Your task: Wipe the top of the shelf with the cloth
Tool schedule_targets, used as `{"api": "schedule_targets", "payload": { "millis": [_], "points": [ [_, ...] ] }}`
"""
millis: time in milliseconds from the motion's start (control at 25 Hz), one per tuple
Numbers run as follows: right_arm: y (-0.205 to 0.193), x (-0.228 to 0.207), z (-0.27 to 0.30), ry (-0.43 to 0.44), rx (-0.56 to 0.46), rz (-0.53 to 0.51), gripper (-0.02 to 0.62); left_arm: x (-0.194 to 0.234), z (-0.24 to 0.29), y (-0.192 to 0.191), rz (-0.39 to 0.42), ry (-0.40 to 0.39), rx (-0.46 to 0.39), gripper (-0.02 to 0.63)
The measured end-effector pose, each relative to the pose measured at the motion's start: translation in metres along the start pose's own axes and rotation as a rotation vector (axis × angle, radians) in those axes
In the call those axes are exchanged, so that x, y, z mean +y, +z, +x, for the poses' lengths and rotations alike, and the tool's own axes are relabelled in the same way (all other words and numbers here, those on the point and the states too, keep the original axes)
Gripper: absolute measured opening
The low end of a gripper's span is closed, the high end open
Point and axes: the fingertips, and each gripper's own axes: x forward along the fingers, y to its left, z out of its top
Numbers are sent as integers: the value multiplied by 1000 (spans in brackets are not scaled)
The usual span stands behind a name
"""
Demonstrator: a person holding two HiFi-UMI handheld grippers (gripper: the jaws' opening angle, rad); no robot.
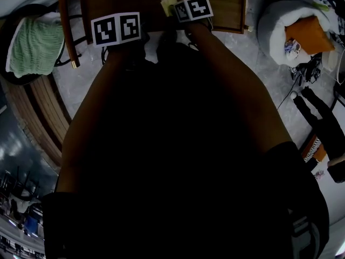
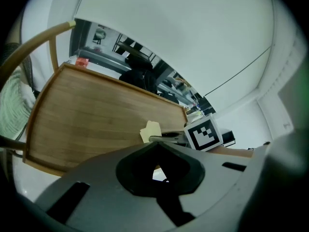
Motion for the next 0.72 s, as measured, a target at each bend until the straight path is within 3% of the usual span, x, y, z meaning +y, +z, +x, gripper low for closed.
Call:
{"api": "schedule_targets", "payload": {
  "millis": [400, 720],
  "points": [
    [-19, -83, -51, -91, -46, 73, 48, -42, 52, -10, 51, -30, 61, 11],
    [-41, -159, -103, -221, -74, 130, 48, -73, 77, -8, 98, -62, 89, 11]
  ]
}}
